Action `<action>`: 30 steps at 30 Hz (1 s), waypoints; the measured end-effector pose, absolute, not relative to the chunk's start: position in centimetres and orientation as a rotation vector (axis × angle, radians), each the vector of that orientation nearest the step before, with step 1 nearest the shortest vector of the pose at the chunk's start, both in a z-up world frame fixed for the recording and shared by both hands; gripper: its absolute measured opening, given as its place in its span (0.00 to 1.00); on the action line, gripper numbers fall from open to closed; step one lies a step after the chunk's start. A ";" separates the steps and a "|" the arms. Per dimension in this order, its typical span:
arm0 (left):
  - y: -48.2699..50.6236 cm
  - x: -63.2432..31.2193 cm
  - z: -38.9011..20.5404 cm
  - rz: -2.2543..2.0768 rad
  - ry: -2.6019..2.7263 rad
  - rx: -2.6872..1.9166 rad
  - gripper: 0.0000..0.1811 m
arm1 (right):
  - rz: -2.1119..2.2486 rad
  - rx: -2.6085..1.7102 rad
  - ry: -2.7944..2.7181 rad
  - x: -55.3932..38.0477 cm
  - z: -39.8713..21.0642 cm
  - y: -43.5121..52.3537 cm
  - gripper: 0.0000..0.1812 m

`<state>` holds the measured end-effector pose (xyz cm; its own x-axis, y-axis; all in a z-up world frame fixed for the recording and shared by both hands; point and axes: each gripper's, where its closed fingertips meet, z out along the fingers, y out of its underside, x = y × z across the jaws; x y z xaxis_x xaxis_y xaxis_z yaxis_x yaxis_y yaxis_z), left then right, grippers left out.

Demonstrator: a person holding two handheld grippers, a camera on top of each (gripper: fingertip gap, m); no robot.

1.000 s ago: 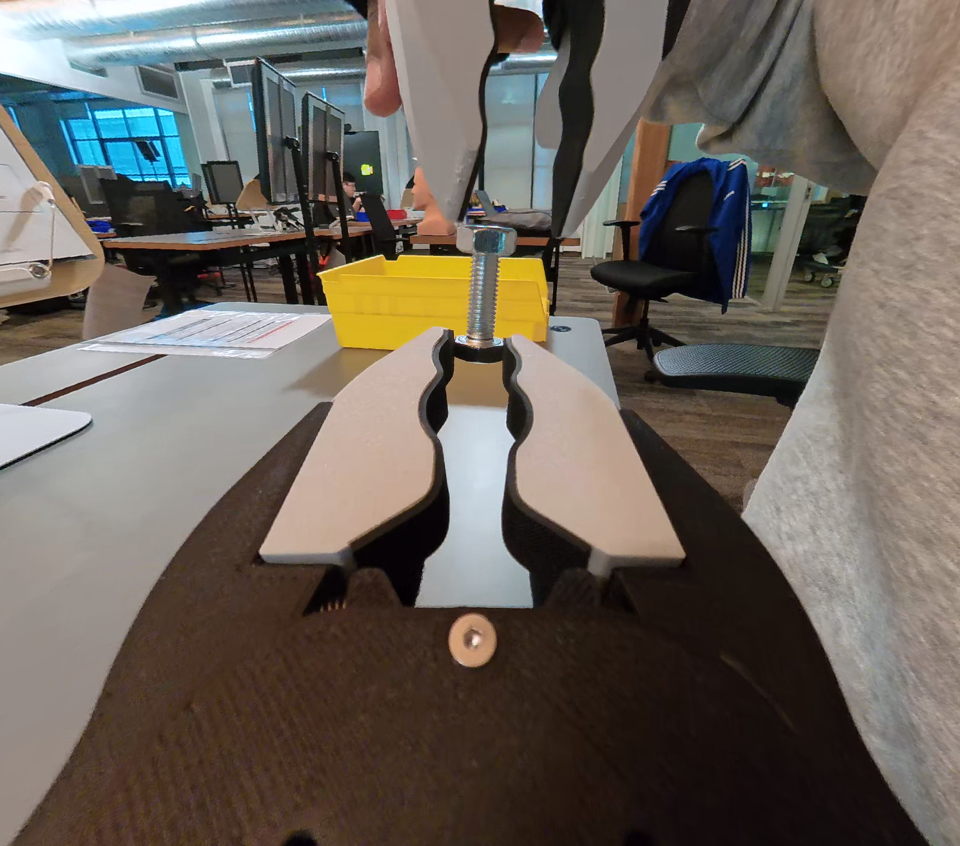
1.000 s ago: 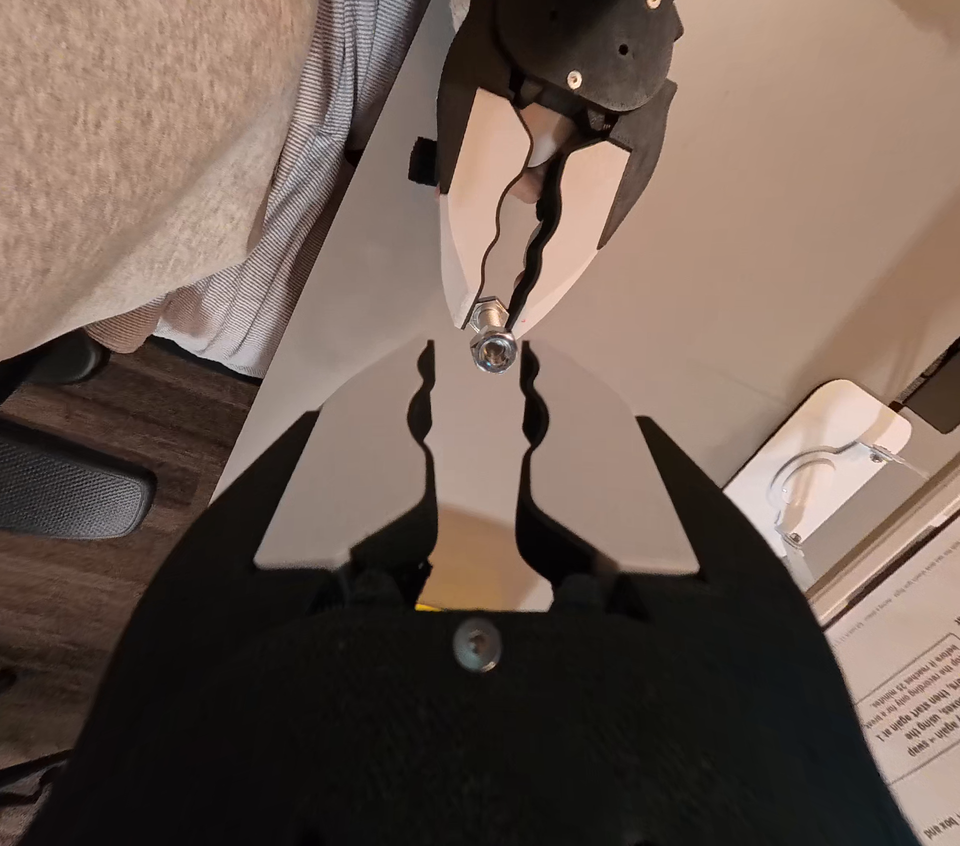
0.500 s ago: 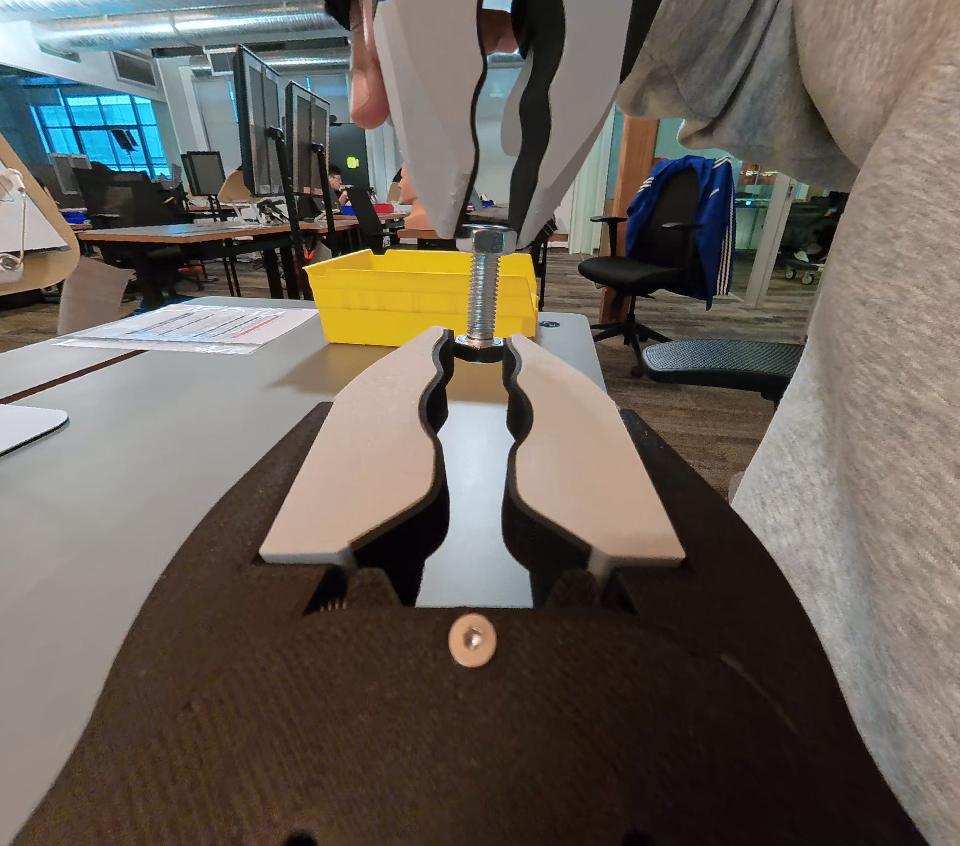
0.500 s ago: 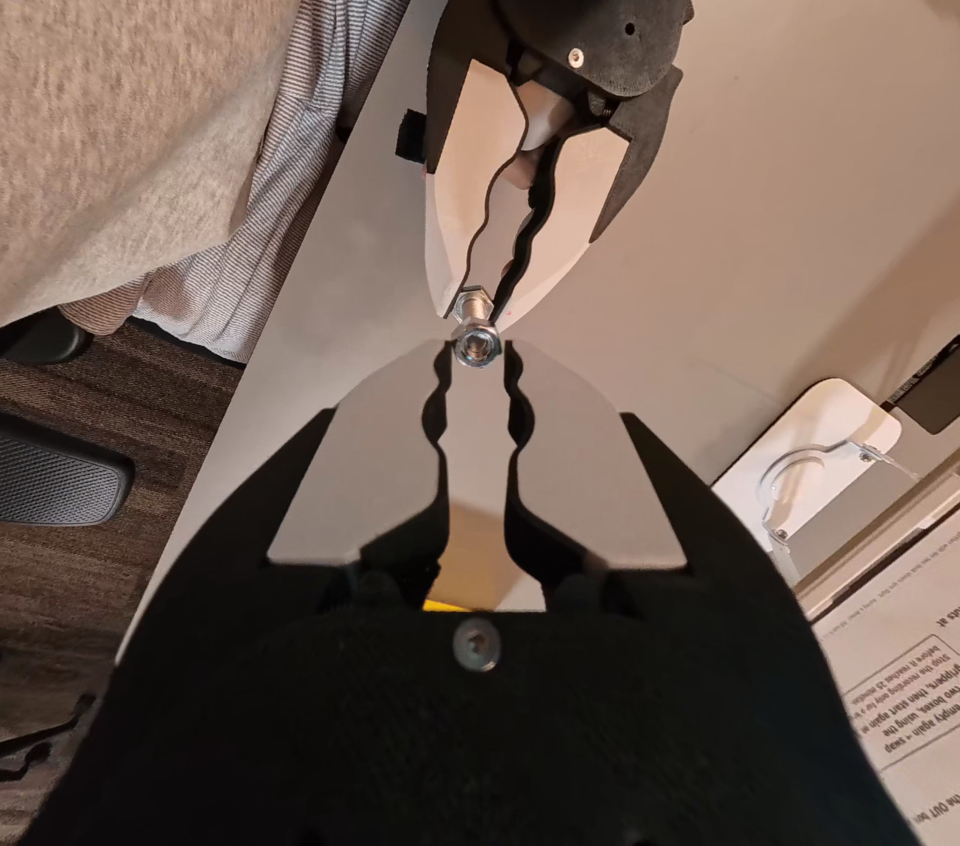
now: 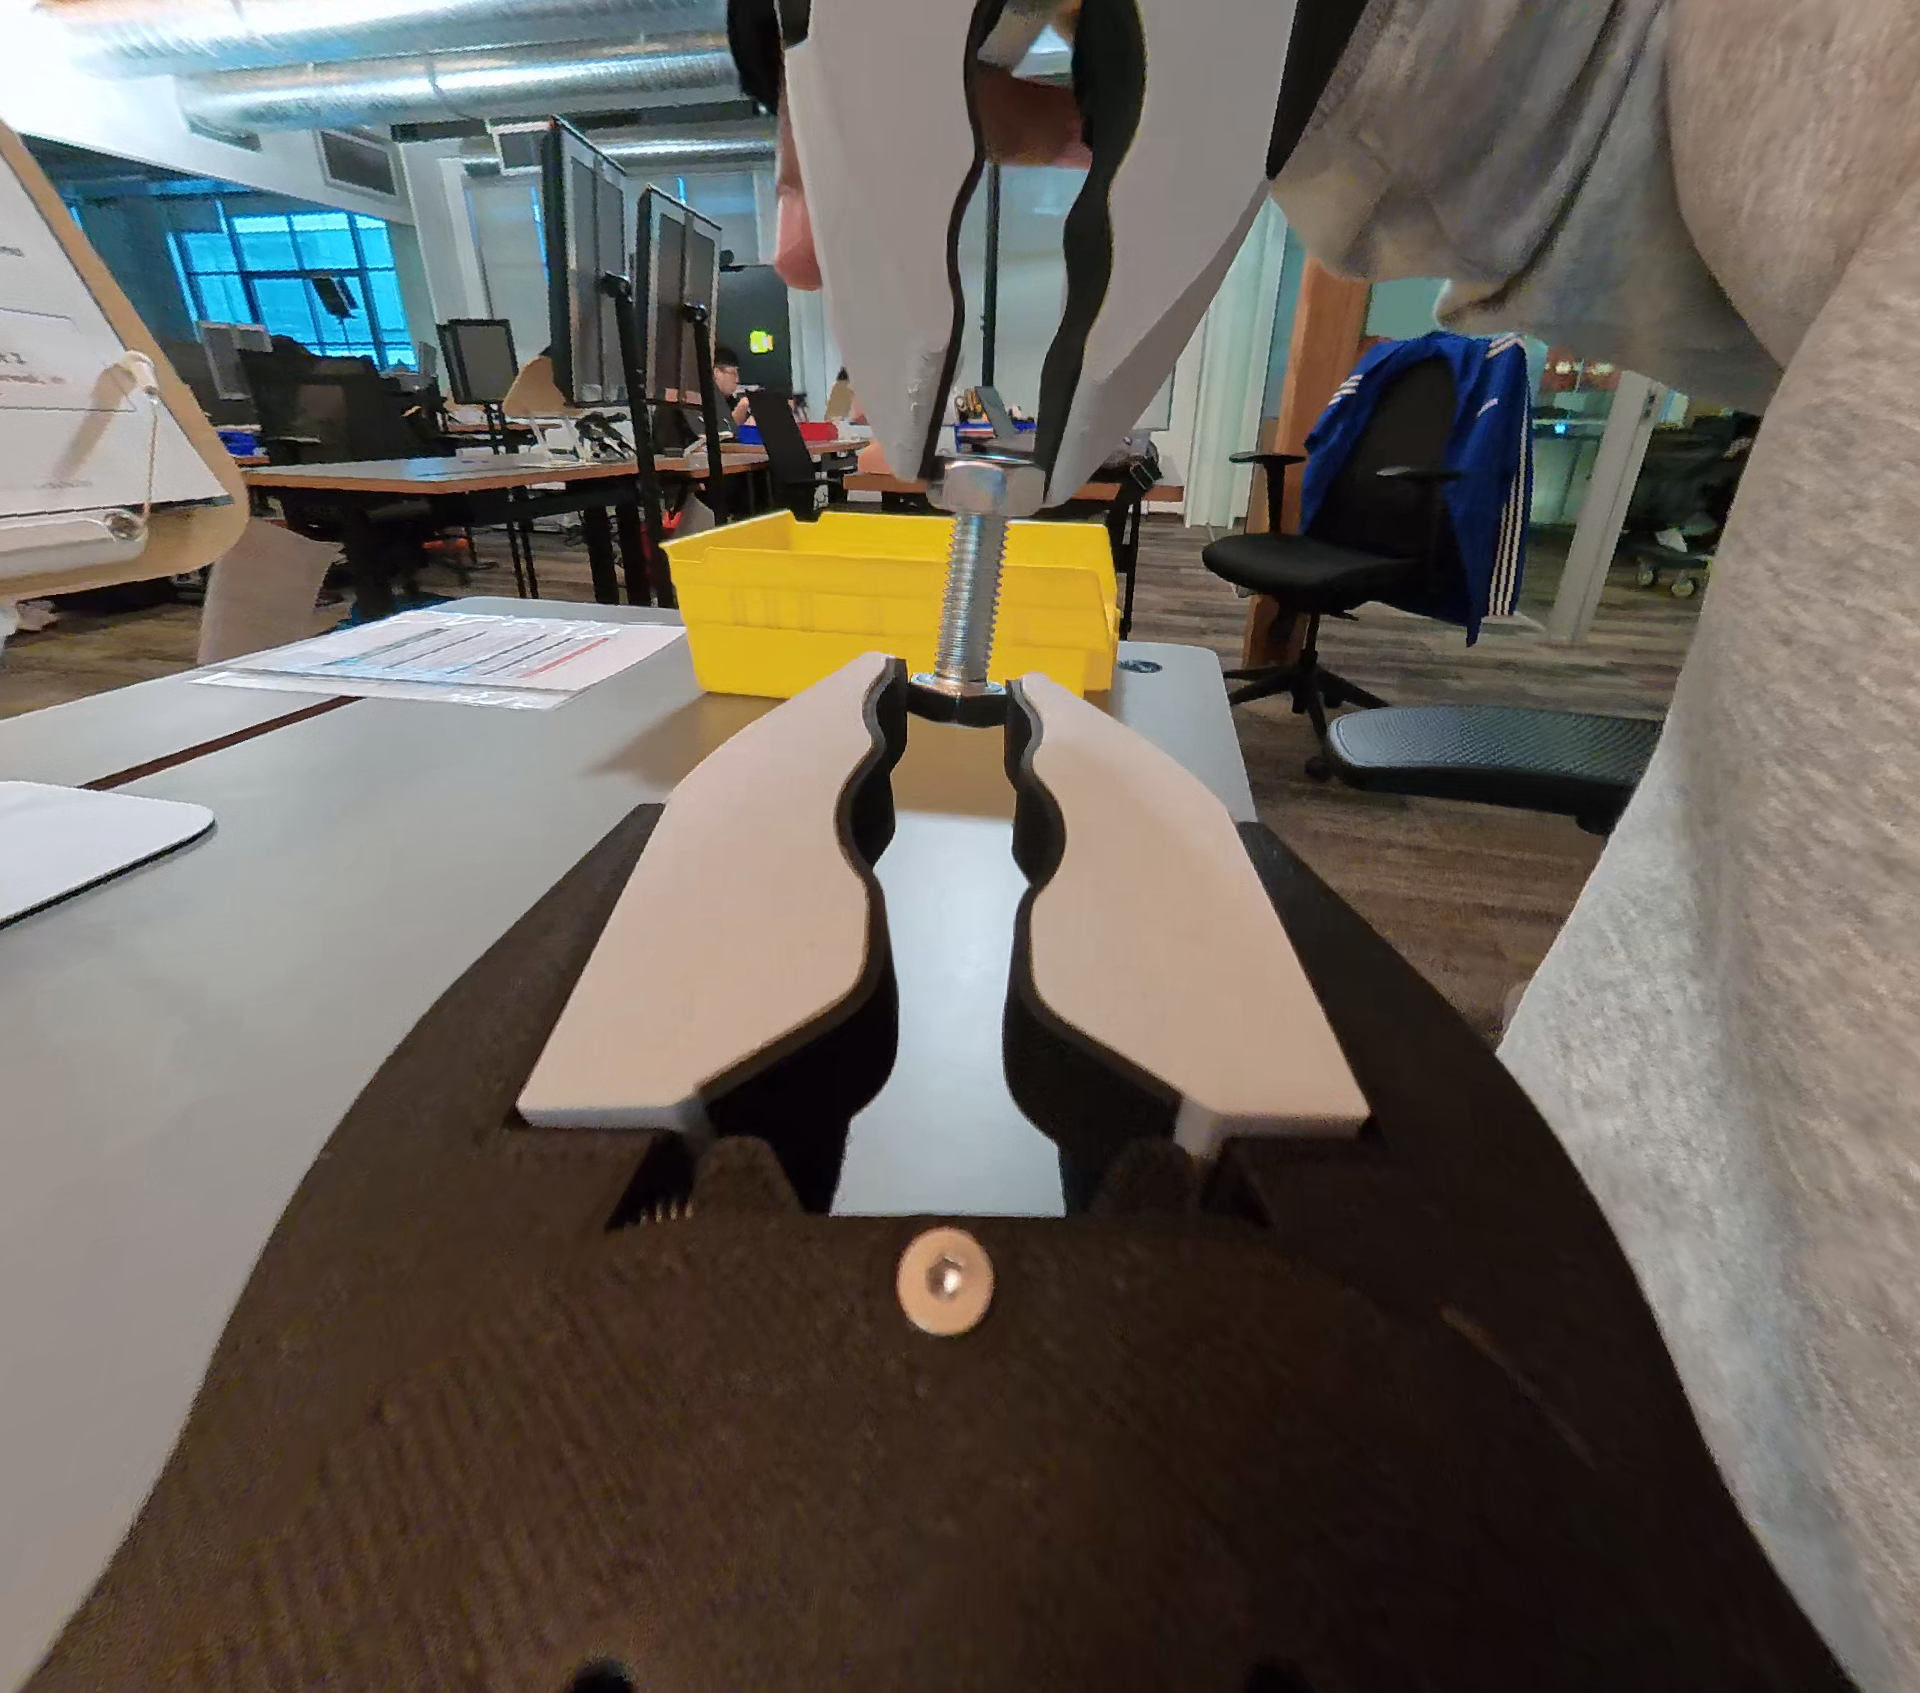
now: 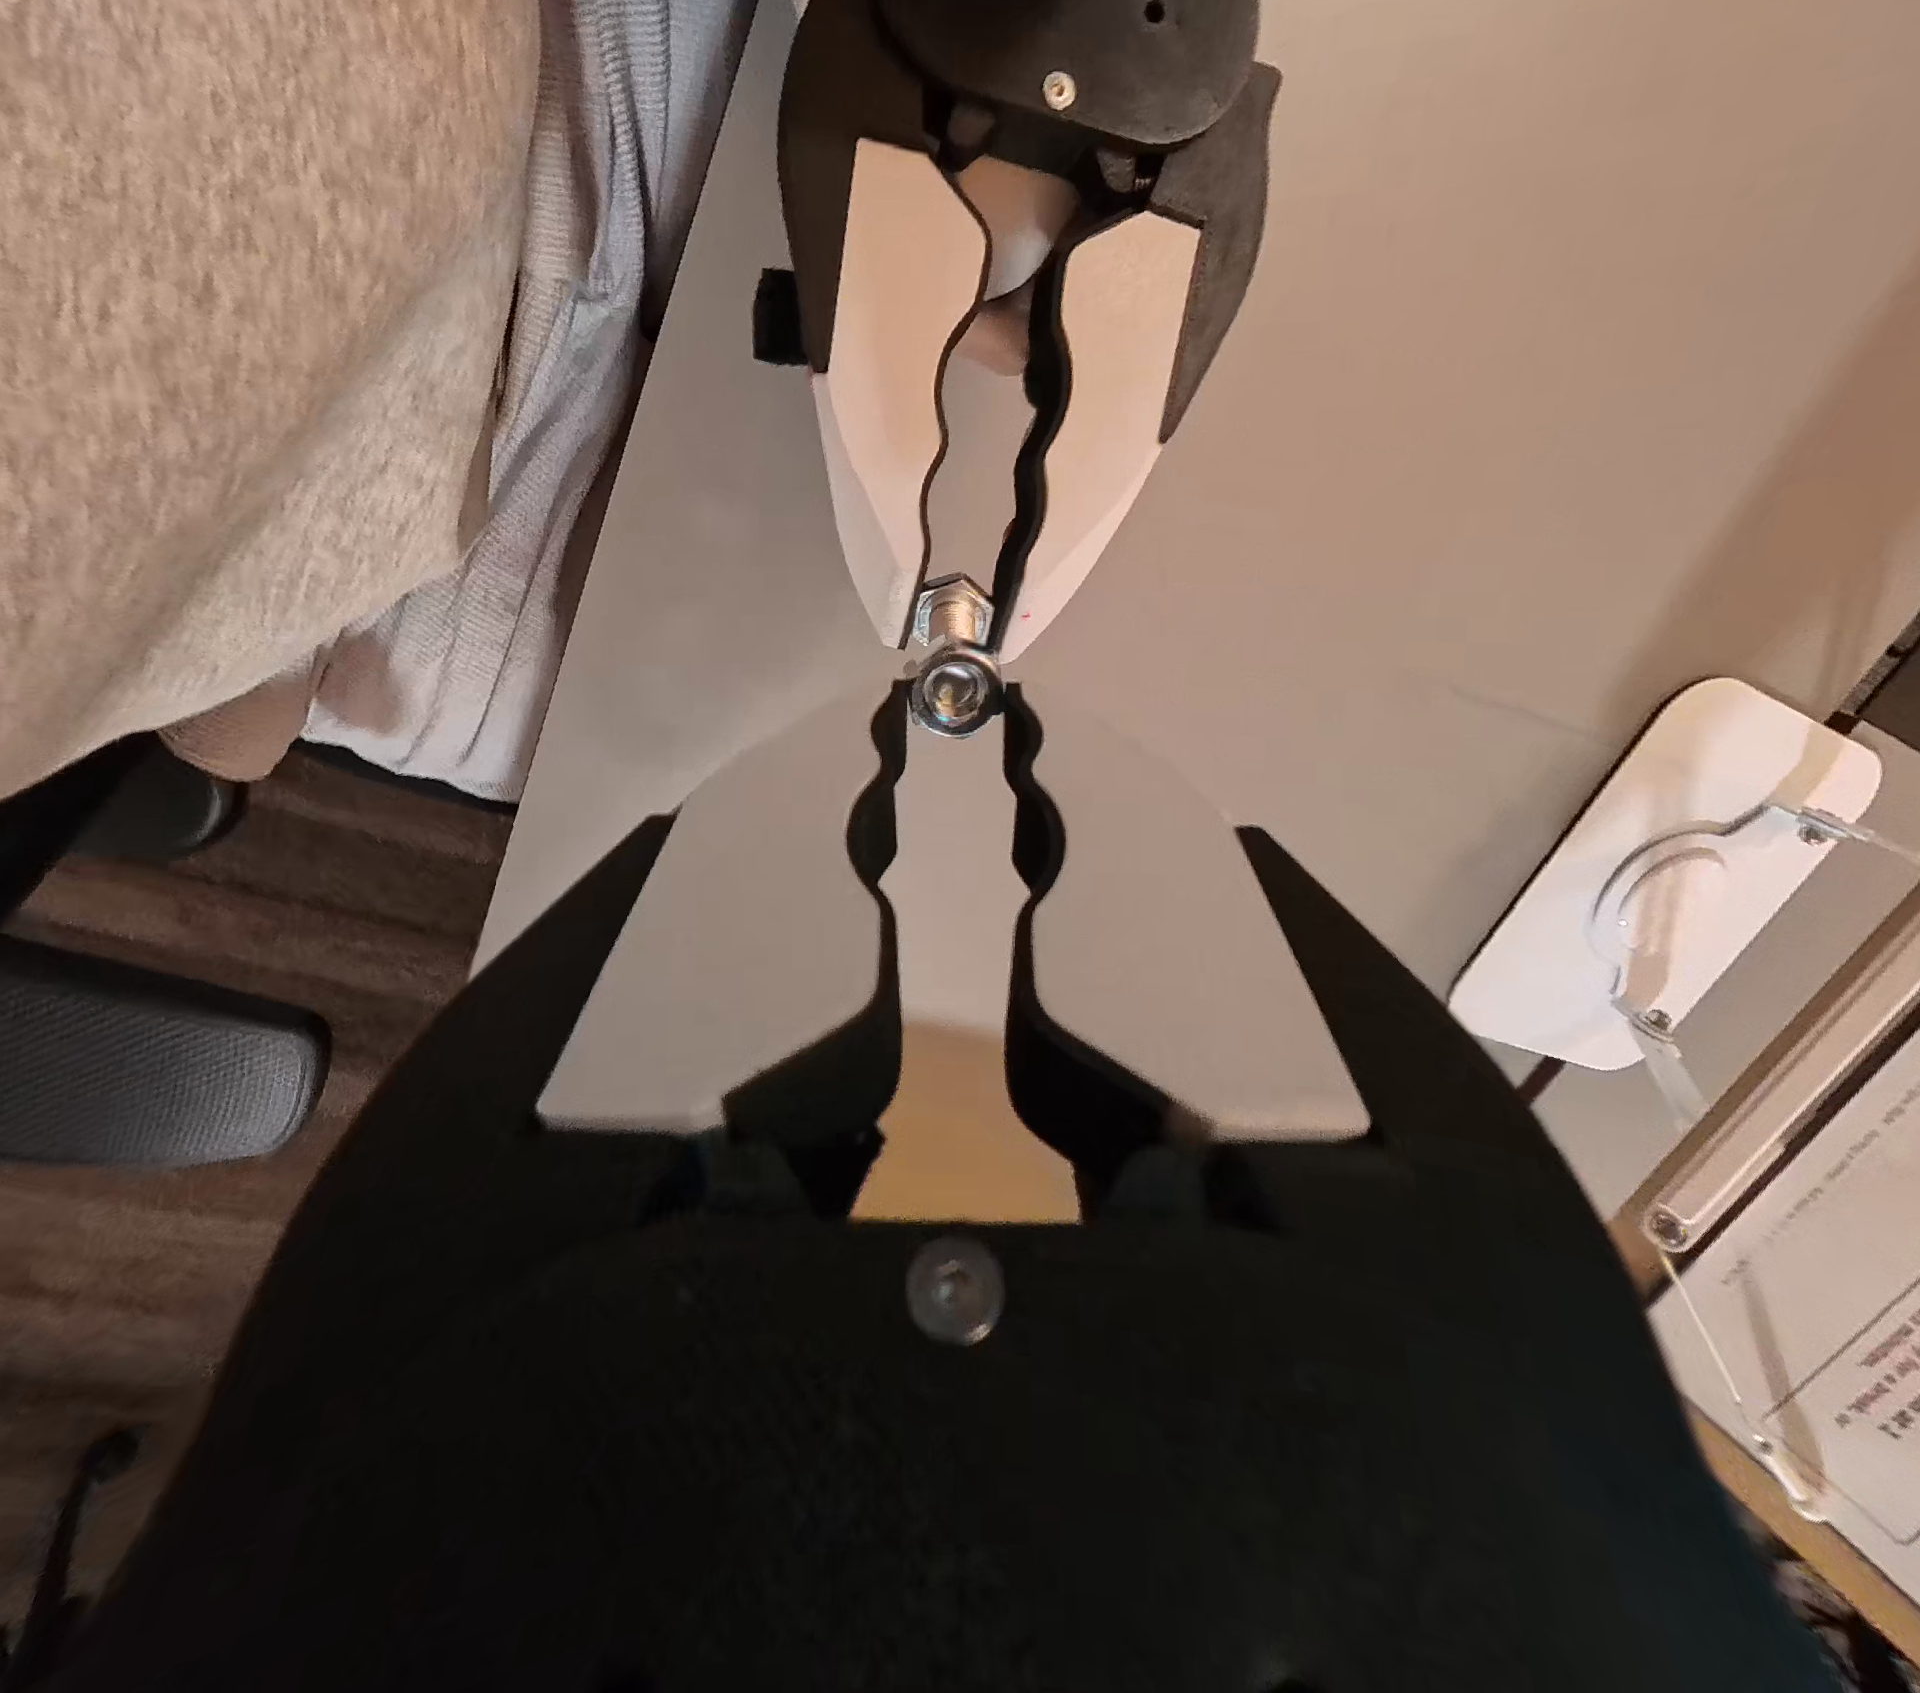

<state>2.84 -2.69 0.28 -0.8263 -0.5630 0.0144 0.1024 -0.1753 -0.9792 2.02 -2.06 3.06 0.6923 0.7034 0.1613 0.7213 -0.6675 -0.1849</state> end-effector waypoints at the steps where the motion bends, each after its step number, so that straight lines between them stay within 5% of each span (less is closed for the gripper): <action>1: -2.6 2.9 0.4 -2.055 1.649 -0.539 0.11 | -0.116 -2.664 -1.112 2.1 3.2 -1.9 0.10; 30: -0.8 4.5 0.5 -1.824 1.549 -0.585 0.10 | -0.086 -2.813 -0.520 3.6 3.2 -0.5 0.10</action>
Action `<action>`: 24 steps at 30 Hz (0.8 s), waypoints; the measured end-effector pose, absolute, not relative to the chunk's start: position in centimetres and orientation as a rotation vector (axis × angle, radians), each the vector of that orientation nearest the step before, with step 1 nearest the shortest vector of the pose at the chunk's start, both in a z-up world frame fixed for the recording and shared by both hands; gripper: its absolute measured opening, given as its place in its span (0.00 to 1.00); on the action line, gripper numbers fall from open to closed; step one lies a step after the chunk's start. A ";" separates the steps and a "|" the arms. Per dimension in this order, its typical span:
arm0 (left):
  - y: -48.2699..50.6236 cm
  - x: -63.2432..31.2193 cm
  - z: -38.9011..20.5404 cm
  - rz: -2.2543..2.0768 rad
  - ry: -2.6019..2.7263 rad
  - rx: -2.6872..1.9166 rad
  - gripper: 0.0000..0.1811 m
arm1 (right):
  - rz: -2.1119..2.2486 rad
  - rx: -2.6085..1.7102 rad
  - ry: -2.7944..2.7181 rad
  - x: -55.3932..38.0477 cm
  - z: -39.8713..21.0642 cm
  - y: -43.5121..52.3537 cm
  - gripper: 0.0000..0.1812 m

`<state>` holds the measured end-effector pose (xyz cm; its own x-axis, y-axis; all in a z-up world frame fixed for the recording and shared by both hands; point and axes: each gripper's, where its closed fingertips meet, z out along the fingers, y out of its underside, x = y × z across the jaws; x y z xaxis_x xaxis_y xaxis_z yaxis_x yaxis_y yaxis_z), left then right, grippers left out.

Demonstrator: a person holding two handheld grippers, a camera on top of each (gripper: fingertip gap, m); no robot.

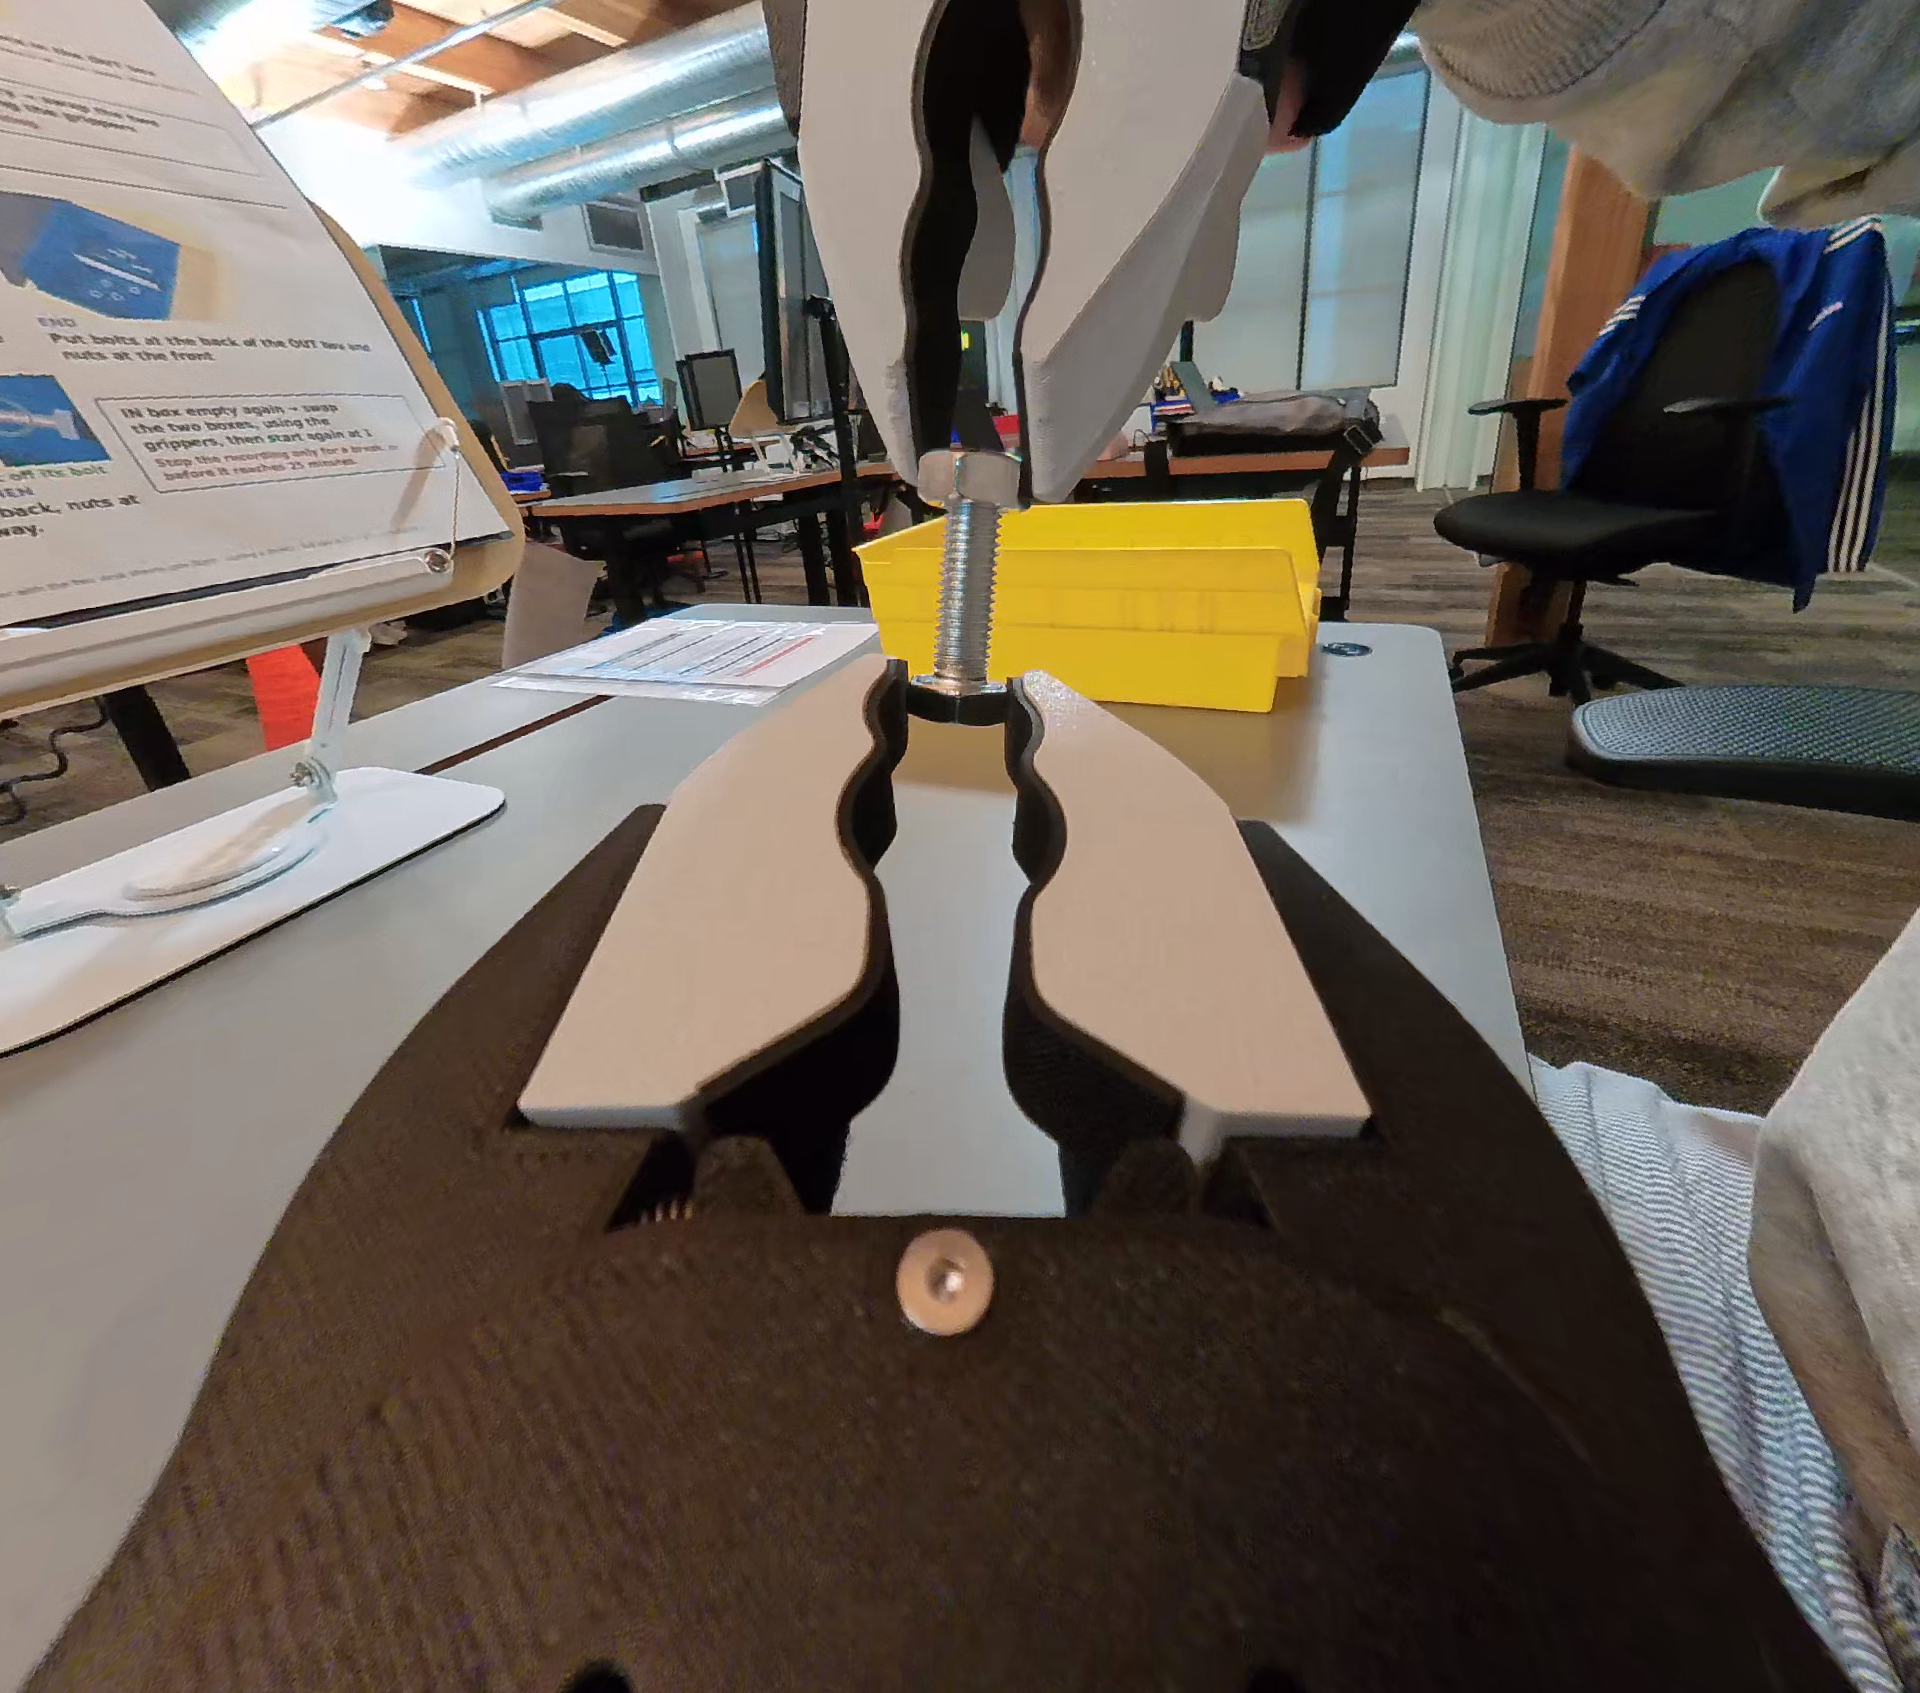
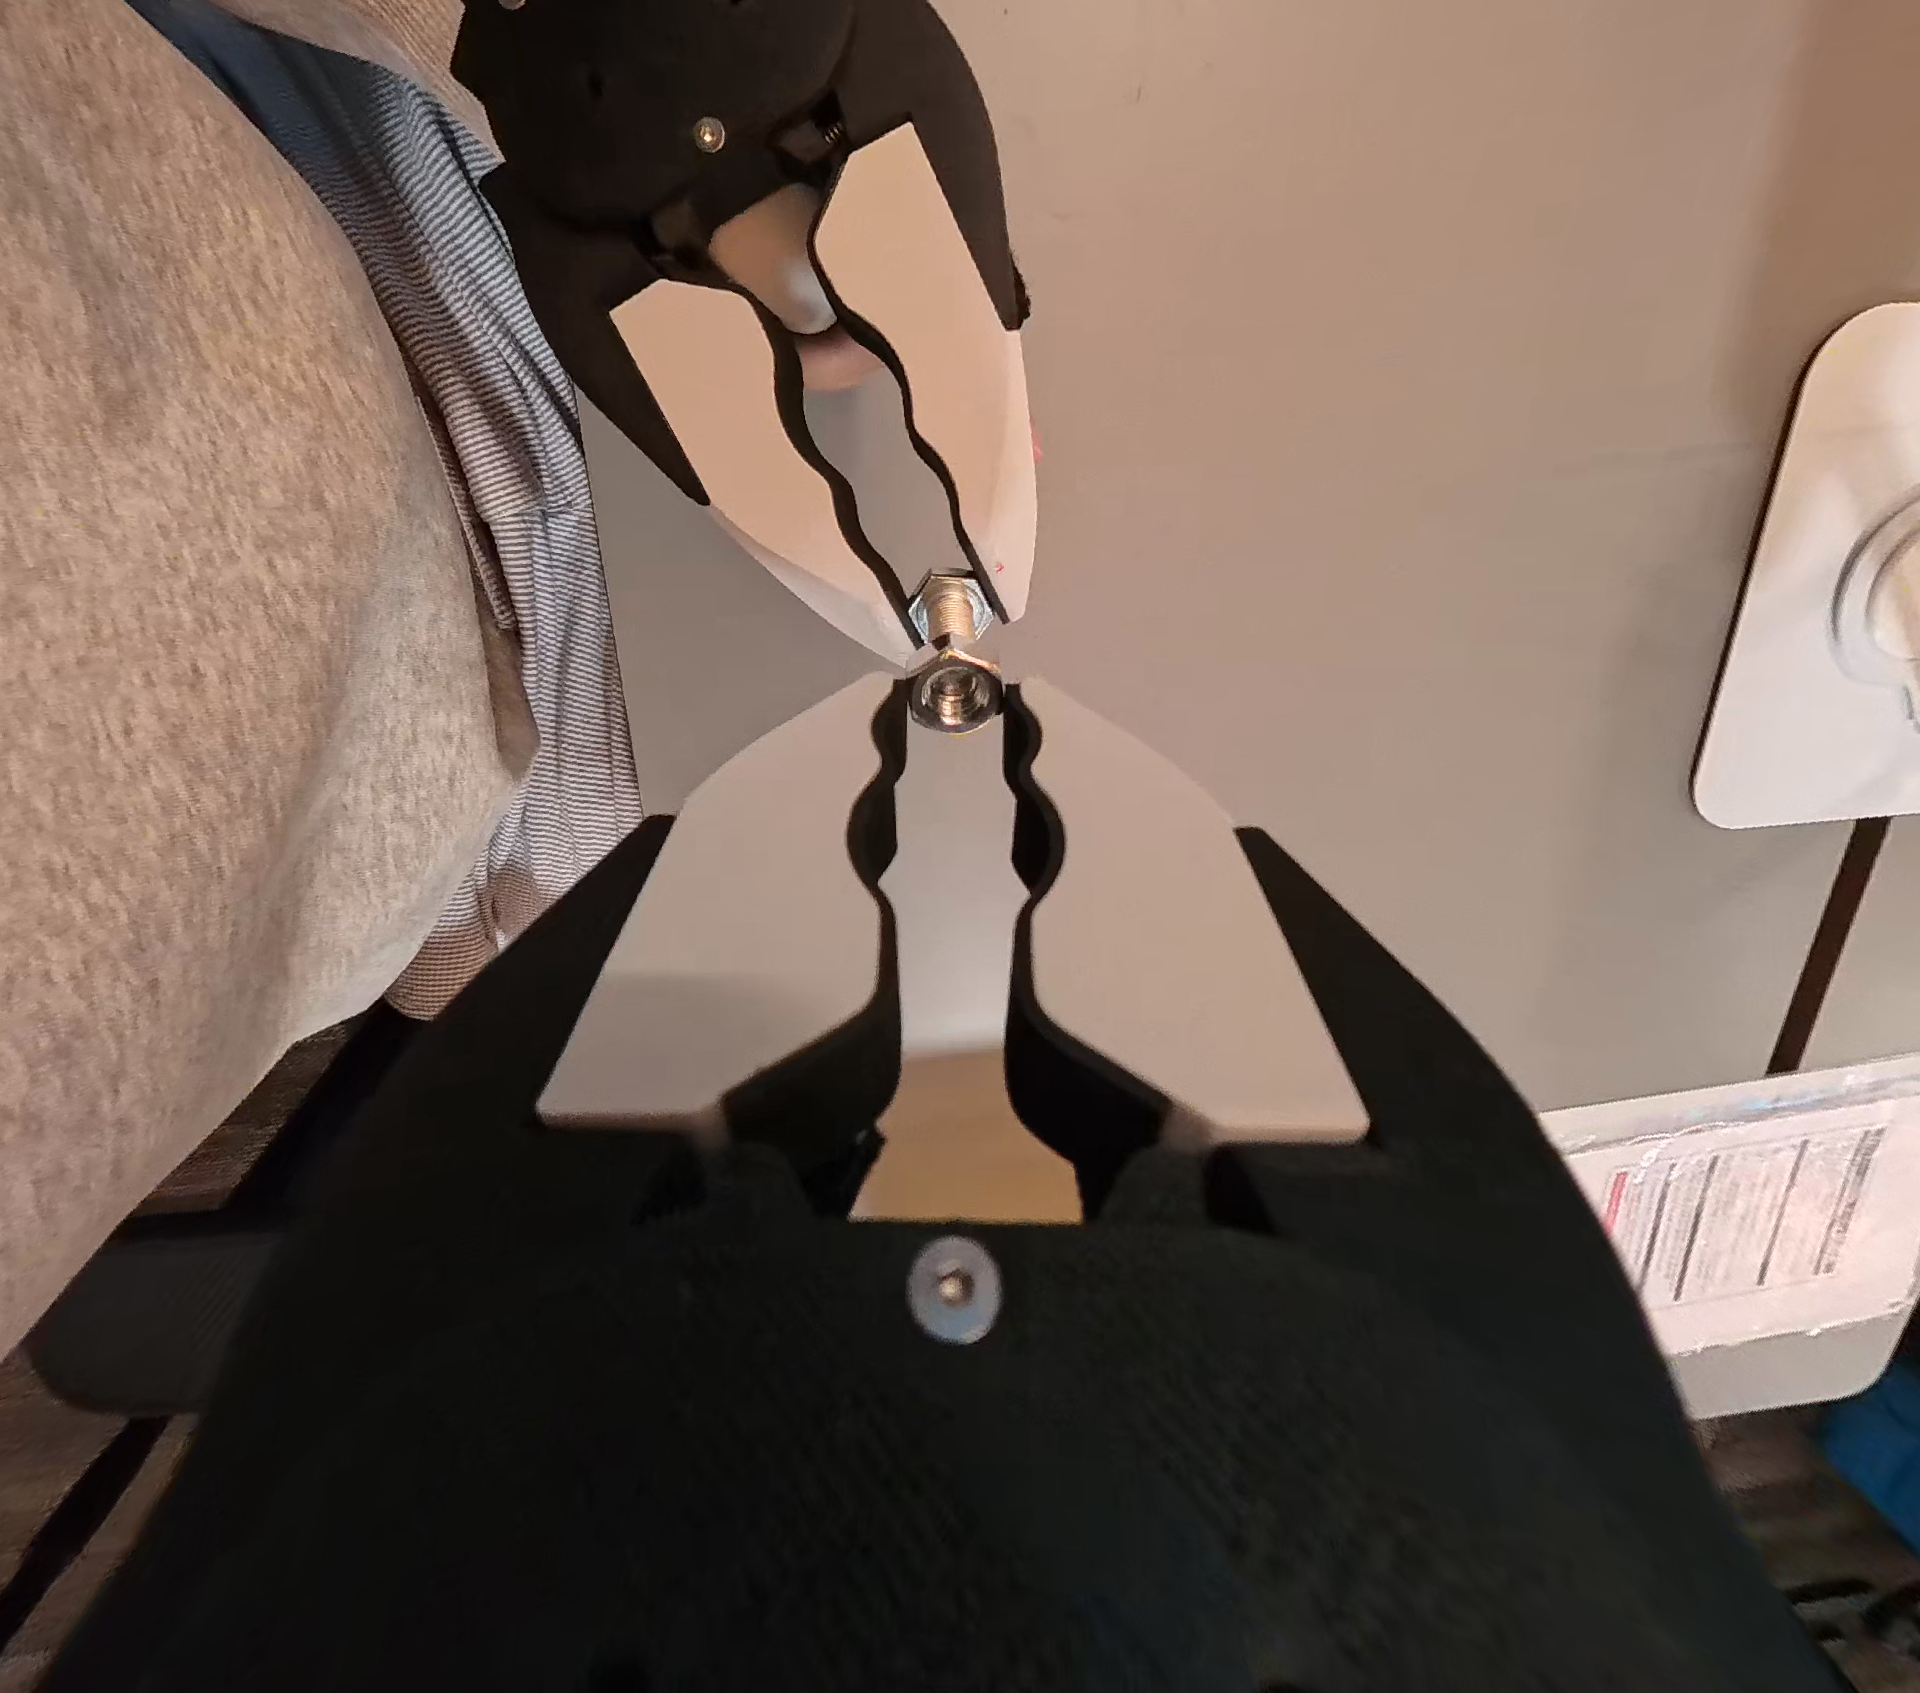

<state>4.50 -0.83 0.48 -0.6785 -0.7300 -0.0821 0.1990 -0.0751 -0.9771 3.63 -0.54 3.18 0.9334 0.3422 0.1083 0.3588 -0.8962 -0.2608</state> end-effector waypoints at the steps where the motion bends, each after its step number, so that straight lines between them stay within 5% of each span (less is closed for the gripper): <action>1: -0.8 4.5 0.5 -1.828 1.545 -0.589 0.10 | -0.092 -2.808 -0.527 3.7 3.2 -0.5 0.10; 24: -0.5 4.4 1.1 -1.937 1.520 -0.627 0.11 | -0.219 -2.654 -0.742 3.3 4.7 0.4 0.12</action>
<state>4.43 -0.50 1.09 -0.7140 -0.7001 0.0055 0.1610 -0.1719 -0.9719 3.35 0.39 4.74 0.8489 0.4678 0.2458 0.5263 -0.7907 -0.3128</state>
